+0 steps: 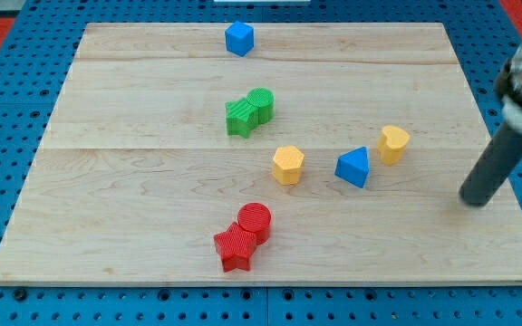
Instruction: Place the blue triangle to the top left of the yellow heart
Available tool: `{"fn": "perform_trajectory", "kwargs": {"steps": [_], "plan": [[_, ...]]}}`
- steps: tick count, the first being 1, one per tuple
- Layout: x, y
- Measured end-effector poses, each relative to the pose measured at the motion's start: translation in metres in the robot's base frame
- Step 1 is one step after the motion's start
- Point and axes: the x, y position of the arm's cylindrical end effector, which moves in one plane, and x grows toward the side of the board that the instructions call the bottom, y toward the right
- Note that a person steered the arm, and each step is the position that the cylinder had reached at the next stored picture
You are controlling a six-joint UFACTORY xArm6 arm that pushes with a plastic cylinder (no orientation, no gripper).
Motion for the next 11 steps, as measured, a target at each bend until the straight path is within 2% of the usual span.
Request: {"fn": "perform_trajectory", "kwargs": {"steps": [1,2,4,5,7,9,11], "plan": [[-0.001,-0.077],[-0.022,-0.101],[-0.063,-0.093],[-0.089,-0.12],[-0.105,-0.058],[-0.138,-0.055],[-0.139,-0.055]]}}
